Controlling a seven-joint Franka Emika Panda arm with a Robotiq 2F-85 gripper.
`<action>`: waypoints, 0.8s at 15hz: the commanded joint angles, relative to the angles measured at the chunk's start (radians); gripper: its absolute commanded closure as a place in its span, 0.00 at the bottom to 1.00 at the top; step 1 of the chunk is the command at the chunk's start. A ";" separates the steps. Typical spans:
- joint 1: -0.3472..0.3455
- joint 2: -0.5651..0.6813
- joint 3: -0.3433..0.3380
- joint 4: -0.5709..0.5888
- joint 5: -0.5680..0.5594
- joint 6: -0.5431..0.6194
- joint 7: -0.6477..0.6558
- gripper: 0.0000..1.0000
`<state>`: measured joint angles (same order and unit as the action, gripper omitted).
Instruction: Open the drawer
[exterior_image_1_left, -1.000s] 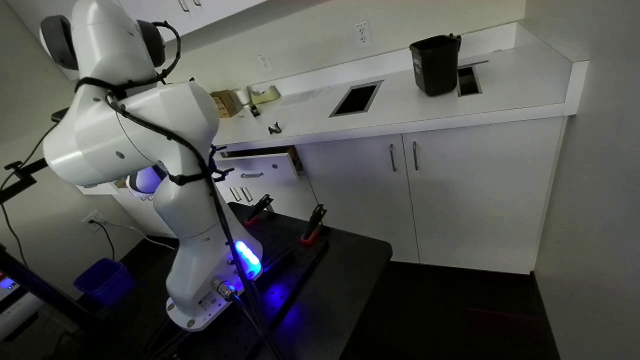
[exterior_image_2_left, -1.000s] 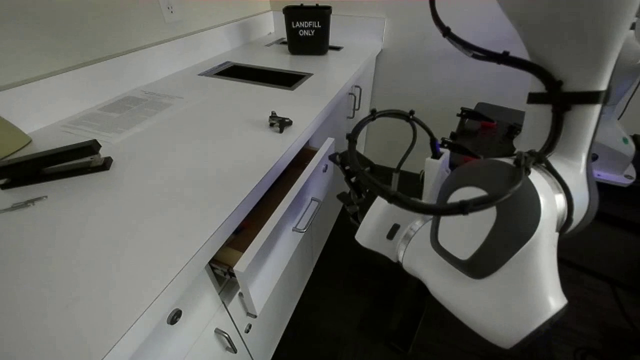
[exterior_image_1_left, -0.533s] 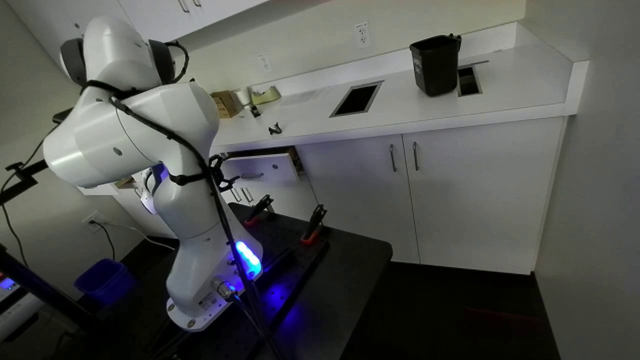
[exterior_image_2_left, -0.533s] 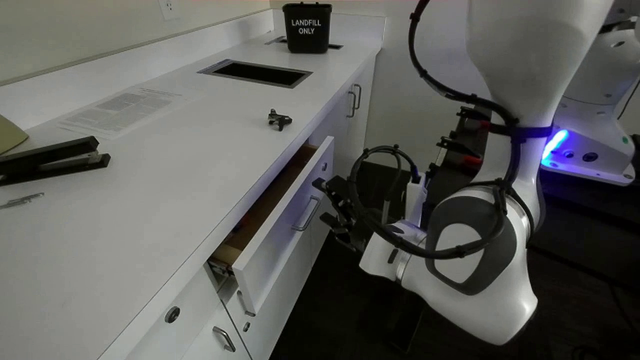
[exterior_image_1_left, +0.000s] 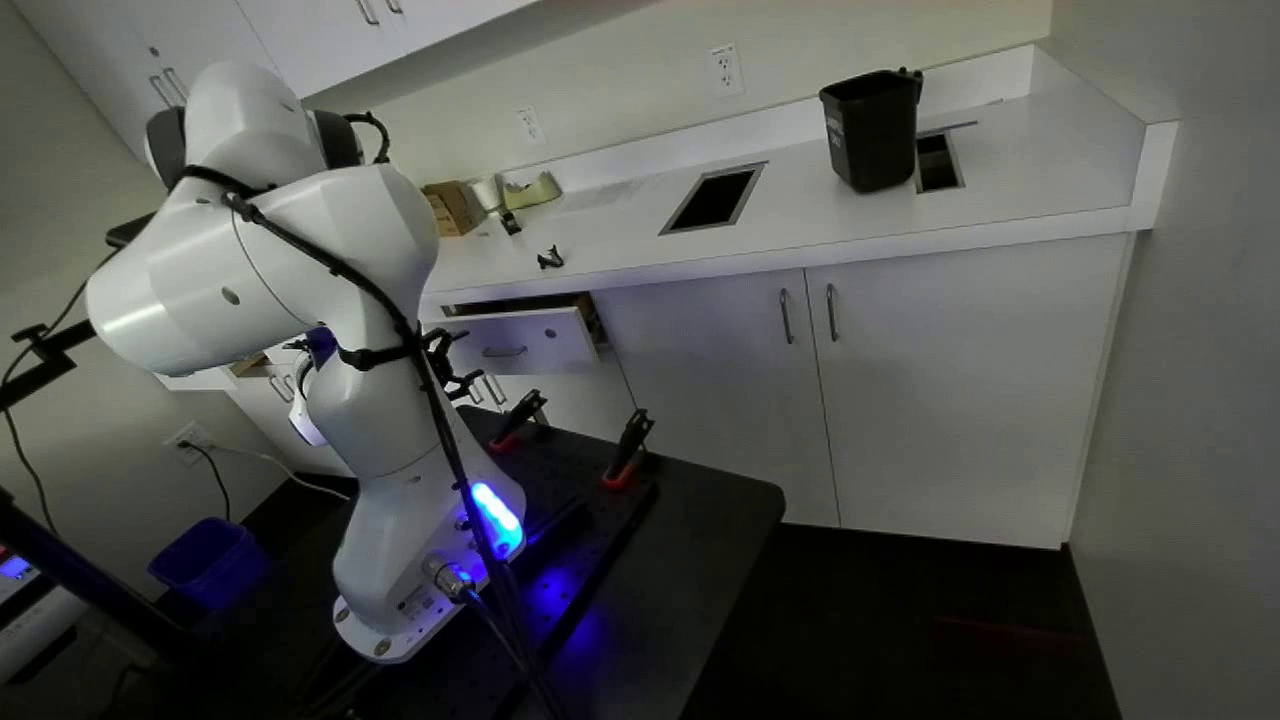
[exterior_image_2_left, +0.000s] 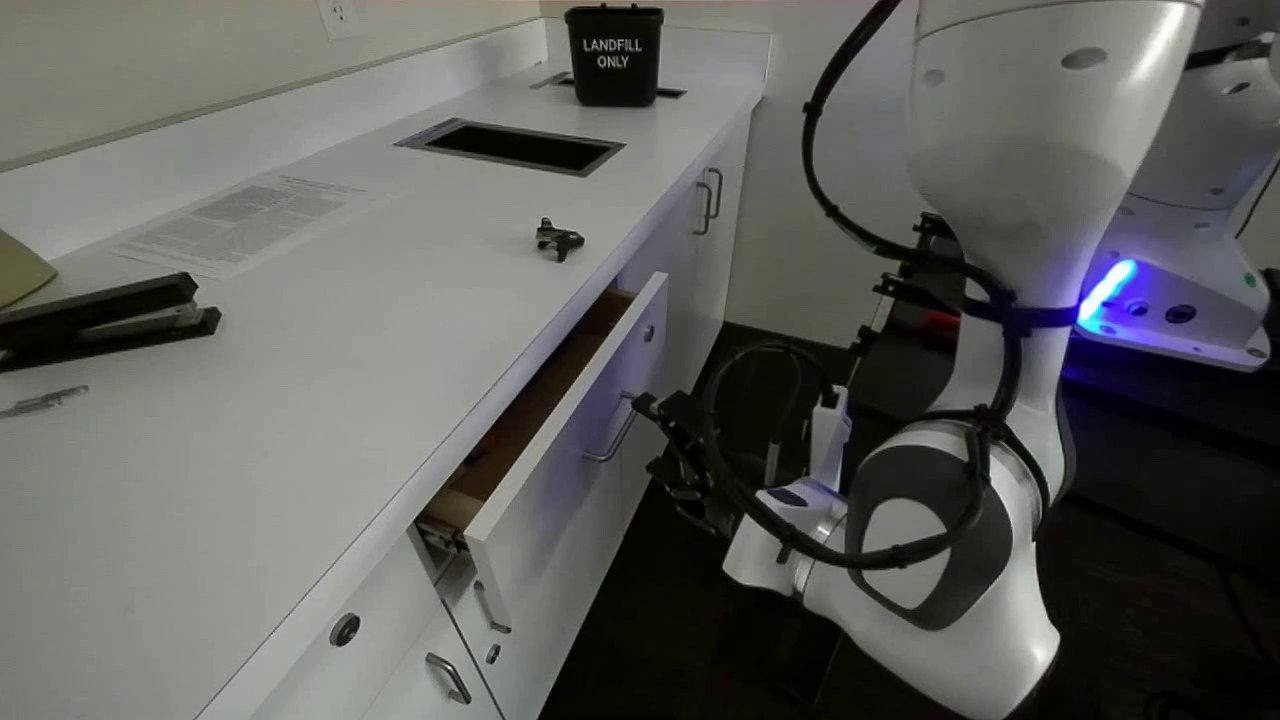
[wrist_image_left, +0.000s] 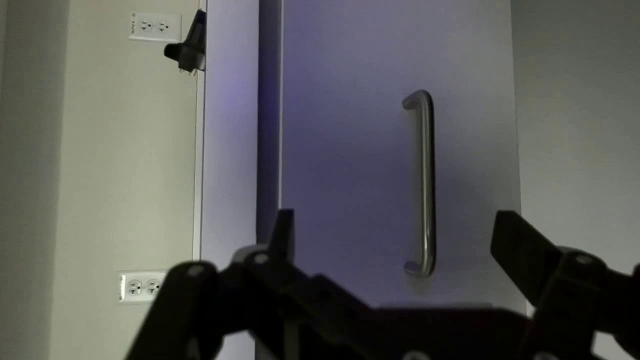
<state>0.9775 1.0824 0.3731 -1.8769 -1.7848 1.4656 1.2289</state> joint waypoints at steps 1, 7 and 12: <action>-0.005 0.006 0.006 0.005 -0.004 -0.005 -0.002 0.00; -0.002 0.059 -0.023 0.060 -0.065 0.010 -0.013 0.00; -0.005 0.116 -0.041 0.103 -0.116 -0.011 -0.007 0.00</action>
<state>0.9755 1.1609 0.3415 -1.8138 -1.8754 1.4658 1.2271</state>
